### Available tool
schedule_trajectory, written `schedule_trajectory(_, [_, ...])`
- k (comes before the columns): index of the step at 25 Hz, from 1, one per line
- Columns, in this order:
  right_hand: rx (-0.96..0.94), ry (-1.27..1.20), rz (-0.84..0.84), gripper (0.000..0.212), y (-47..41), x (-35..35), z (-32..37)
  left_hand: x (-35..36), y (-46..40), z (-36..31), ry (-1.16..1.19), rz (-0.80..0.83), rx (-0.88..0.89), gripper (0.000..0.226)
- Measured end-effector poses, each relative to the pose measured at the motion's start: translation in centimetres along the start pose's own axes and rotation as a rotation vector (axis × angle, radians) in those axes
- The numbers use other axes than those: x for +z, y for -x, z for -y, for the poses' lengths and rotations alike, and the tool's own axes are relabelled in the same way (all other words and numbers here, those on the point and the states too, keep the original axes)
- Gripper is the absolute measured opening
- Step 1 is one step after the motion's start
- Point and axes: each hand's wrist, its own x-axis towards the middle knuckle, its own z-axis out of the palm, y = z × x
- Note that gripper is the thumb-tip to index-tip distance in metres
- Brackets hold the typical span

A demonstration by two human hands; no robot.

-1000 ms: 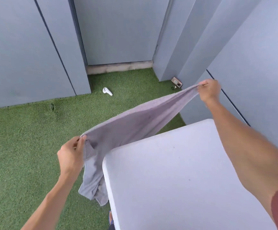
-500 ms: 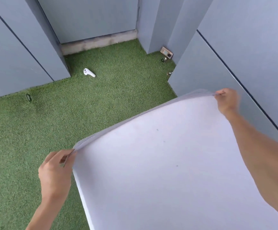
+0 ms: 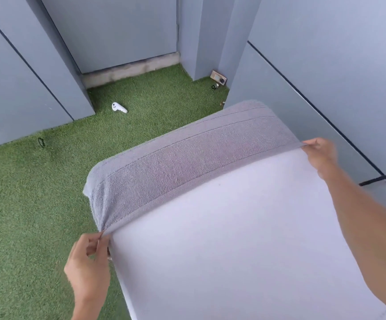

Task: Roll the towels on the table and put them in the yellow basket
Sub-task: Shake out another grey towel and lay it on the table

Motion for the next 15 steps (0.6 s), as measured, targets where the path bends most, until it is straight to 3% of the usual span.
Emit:
schedule_trajectory(6, [0.047,0.054,-0.087,0.014,8.3,-7.8,-8.5,-1.9,13.8,2.4,0.084,0.035,0.035,0.017])
schedule_trajectory(15, [0.108,0.146,-0.069,0.02,20.5,-21.4,-20.6,-3.9,35.0,6.8,0.171,0.013,0.025,0.023])
